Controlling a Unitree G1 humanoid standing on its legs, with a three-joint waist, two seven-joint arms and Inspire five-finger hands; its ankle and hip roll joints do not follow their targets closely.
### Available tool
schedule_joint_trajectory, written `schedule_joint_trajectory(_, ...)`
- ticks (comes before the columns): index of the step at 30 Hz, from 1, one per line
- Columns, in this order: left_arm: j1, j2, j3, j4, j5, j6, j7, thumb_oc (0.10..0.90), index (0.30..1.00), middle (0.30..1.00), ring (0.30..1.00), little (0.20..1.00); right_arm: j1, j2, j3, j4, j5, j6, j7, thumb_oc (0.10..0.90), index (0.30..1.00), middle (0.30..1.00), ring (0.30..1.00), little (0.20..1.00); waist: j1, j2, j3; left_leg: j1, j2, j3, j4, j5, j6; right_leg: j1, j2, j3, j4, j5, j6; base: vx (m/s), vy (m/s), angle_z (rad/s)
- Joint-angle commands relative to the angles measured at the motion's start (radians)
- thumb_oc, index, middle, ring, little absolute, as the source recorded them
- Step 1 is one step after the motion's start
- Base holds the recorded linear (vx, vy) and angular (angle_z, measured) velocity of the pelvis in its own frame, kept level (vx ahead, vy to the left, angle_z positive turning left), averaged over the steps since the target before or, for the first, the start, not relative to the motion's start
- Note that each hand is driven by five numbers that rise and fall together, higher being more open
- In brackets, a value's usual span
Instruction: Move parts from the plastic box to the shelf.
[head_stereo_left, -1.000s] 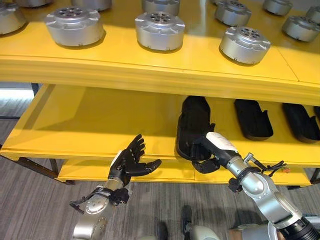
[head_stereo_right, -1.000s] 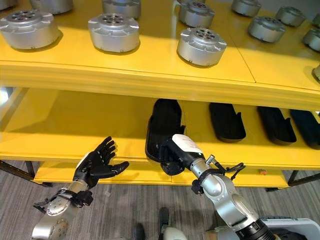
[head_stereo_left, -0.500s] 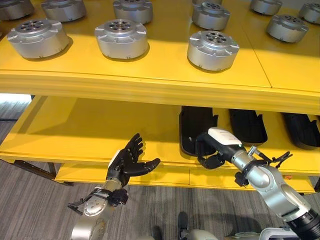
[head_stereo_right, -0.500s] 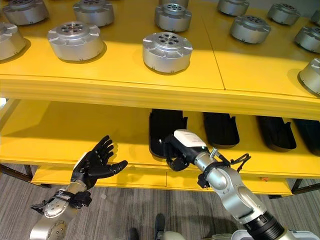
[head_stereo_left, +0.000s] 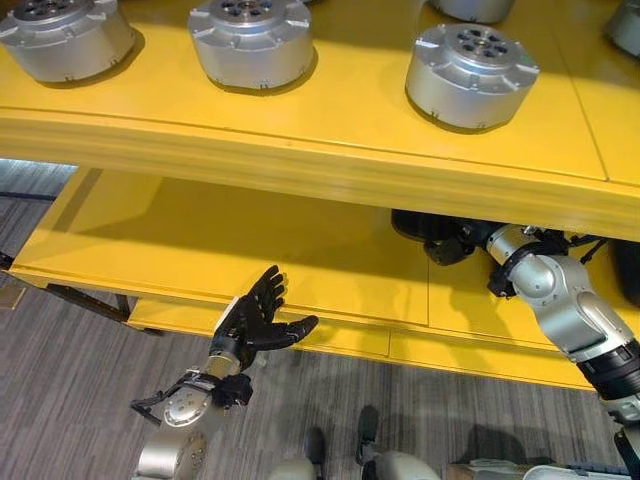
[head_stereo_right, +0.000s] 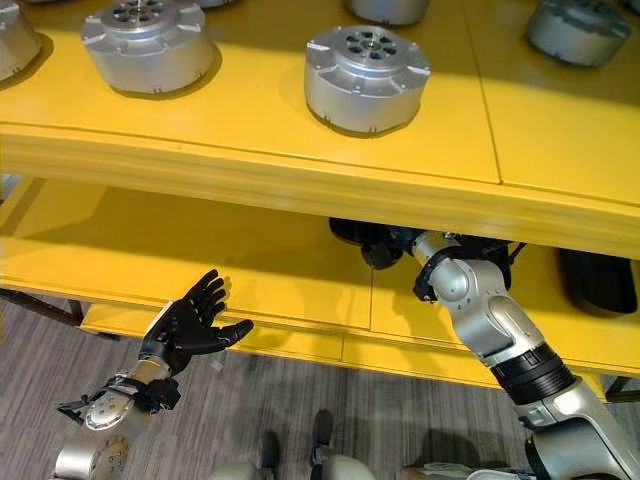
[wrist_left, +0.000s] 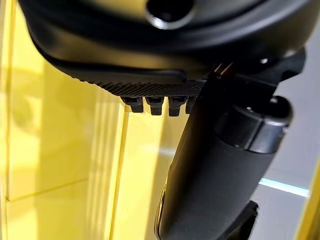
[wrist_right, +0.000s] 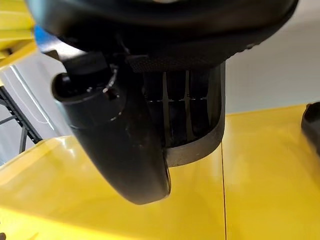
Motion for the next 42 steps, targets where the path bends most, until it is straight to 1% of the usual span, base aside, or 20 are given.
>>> schedule_joint_trajectory(1,-0.066,0.039,-0.036,-0.078,-0.050,-0.072,-0.019,0.900,1.000,1.000,1.000,1.000,-0.235,-0.057,0.012,-0.032,0.012,-0.043,-0.080,0.400,0.300,0.300,0.300,0.300,0.012,-0.008,-0.039,0.004,0.106,0.053,-0.010,0.021,-0.077,0.053,-0.060,-0.040,-0.001,-0.067,0.106,0.00,0.000,0.00)
schedule_joint_trajectory(5,-0.062,0.043,-0.046,-0.071,-0.054,-0.090,-0.018,0.900,1.000,1.000,1.000,1.000,-0.283,-0.058,0.031,-0.007,0.023,-0.041,-0.075,0.400,0.300,0.300,0.300,0.300,0.016,0.003,-0.028,0.000,0.102,0.049,-0.009,0.024,-0.079,0.051,-0.064,-0.045,-0.001,-0.068,0.105,-0.01,0.010,0.00)
schedule_joint_trajectory(8,-0.062,0.043,-0.050,-0.072,-0.063,-0.098,-0.016,0.900,1.000,1.000,1.000,1.000,-0.315,-0.051,0.052,0.007,0.029,-0.020,-0.063,0.400,0.300,0.300,0.300,0.300,0.018,0.012,-0.022,-0.005,0.099,0.046,-0.006,0.026,-0.080,0.049,-0.068,-0.046,-0.001,-0.069,0.104,-0.02,0.047,0.01)
schedule_joint_trajectory(9,-0.060,0.042,-0.055,-0.074,-0.067,-0.101,-0.014,0.900,1.000,1.000,1.000,1.000,-0.324,-0.039,0.060,0.013,0.036,-0.006,-0.059,0.400,0.300,0.300,0.300,0.300,0.018,0.020,-0.018,-0.007,0.095,0.042,-0.006,0.027,-0.081,0.049,-0.072,-0.045,-0.001,-0.069,0.105,-0.02,0.062,0.02)
schedule_joint_trajectory(11,-0.063,0.041,-0.064,-0.072,-0.072,-0.106,-0.008,0.900,1.000,1.000,1.000,1.000,-0.334,-0.027,0.067,0.018,0.033,0.020,-0.049,0.400,0.300,0.300,0.300,0.300,0.017,0.026,-0.012,-0.009,0.092,0.040,-0.005,0.027,-0.080,0.047,-0.076,-0.044,-0.001,-0.068,0.105,-0.03,0.061,0.02)
schedule_joint_trajectory(16,-0.076,0.033,-0.080,-0.068,-0.084,-0.123,-0.002,0.900,1.000,1.000,1.000,1.000,-0.347,-0.001,0.076,0.029,0.002,0.045,-0.025,0.400,0.300,0.300,0.300,0.300,0.008,0.037,0.002,-0.011,0.087,0.044,-0.005,0.028,-0.081,0.039,-0.086,-0.044,-0.001,-0.063,0.106,-0.05,0.054,0.01)
schedule_joint_trajectory(19,-0.079,0.030,-0.086,-0.070,-0.083,-0.123,0.003,0.900,1.000,1.000,1.000,1.000,-0.341,0.004,0.073,0.017,-0.013,0.053,-0.010,0.400,0.300,0.300,0.300,0.300,0.004,0.040,0.005,-0.011,0.085,0.046,-0.004,0.028,-0.081,0.039,-0.089,-0.043,-0.001,-0.062,0.107,-0.01,0.013,0.00)
schedule_joint_trajectory(20,-0.081,0.028,-0.090,-0.069,-0.084,-0.123,0.008,0.900,1.000,1.000,1.000,1.000,-0.339,0.006,0.073,0.014,-0.021,0.065,-0.001,0.400,0.300,0.300,0.300,0.300,0.001,0.042,0.005,-0.009,0.083,0.047,-0.004,0.027,-0.080,0.040,-0.089,-0.039,-0.001,-0.062,0.107,-0.01,0.037,0.01)
schedule_joint_trajectory(24,-0.082,0.021,-0.100,-0.067,-0.080,-0.130,0.015,0.900,1.000,1.000,1.000,1.000,-0.344,0.010,0.084,0.028,-0.018,0.077,0.001,0.400,0.300,0.300,0.300,0.300,-0.003,0.044,0.007,-0.005,0.079,0.050,-0.004,0.025,-0.079,0.040,-0.093,-0.034,-0.001,-0.060,0.109,-0.01,0.018,0.00)
schedule_joint_trajectory(28,-0.078,0.018,-0.098,-0.076,-0.087,-0.124,0.027,0.900,1.000,1.000,1.000,1.000,-0.312,0.007,0.058,-0.012,-0.009,0.092,0.042,0.400,0.300,0.300,0.300,0.300,-0.017,0.044,0.007,0.000,0.080,0.060,-0.004,0.023,-0.081,0.040,-0.094,-0.029,-0.001,-0.059,0.111,-0.02,0.017,0.00)
schedule_joint_trajectory(32,-0.079,0.009,-0.102,-0.074,-0.081,-0.114,0.032,0.900,1.000,1.000,1.000,1.000,-0.270,0.011,0.046,-0.063,-0.014,0.121,0.081,0.400,0.300,0.300,0.300,0.300,-0.030,0.043,0.007,0.006,0.079,0.075,0.003,0.020,-0.081,0.046,-0.094,-0.025,-0.001,-0.060,0.108,0.00,0.007,-0.03)
schedule_joint_trajectory(34,-0.091,0.005,-0.110,-0.067,-0.078,-0.111,0.028,0.900,1.000,1.000,1.000,1.000,-0.260,0.018,0.048,-0.074,-0.030,0.144,0.086,0.400,0.300,0.300,0.300,0.300,-0.038,0.043,0.015,-0.002,0.077,0.084,0.020,0.011,-0.078,0.043,-0.097,-0.023,-0.001,-0.057,0.104,-0.05,0.013,-0.06)
schedule_joint_trajectory(36,-0.095,0.005,-0.113,-0.066,-0.077,-0.109,0.024,0.900,1.000,1.000,1.000,1.000,-0.261,0.019,0.049,-0.073,-0.034,0.150,0.086,0.400,0.300,0.300,0.300,0.300,-0.040,0.043,0.018,-0.005,0.077,0.085,0.025,0.009,-0.077,0.041,-0.097,-0.022,-0.001,-0.056,0.103,-0.11,0.018,-0.05)
schedule_joint_trajectory(37,-0.117,0.009,-0.121,-0.063,-0.080,-0.116,0.024,0.900,1.000,1.000,1.000,1.000,-0.276,0.022,0.049,-0.061,-0.045,0.157,0.082,0.400,0.300,0.300,0.300,0.300,-0.049,0.047,0.043,-0.027,0.073,0.089,0.053,-0.005,-0.072,0.025,-0.099,-0.014,0.006,-0.054,0.098,-0.18,0.029,-0.02)
schedule_joint_trajectory(38,-0.126,0.010,-0.124,-0.062,-0.082,-0.119,0.027,0.900,1.000,1.000,1.000,1.000,-0.280,0.022,0.047,-0.061,-0.049,0.157,0.080,0.400,0.300,0.300,0.300,0.300,-0.054,0.048,0.055,-0.035,0.068,0.091,0.066,-0.013,-0.068,0.017,-0.099,-0.009,0.013,-0.055,0.097,-0.21,0.036,-0.01)
schedule_joint_trajectory(42,-0.152,0.014,-0.130,-0.062,-0.077,-0.118,0.031,0.900,1.000,1.000,1.000,1.000,-0.288,0.023,0.050,-0.072,-0.048,0.173,0.073,0.400,0.300,0.300,0.300,0.300,-0.065,0.053,0.085,-0.061,0.060,0.093,0.100,-0.030,-0.058,-0.017,-0.101,0.004,0.051,-0.065,0.095,-0.11,0.017,0.01)
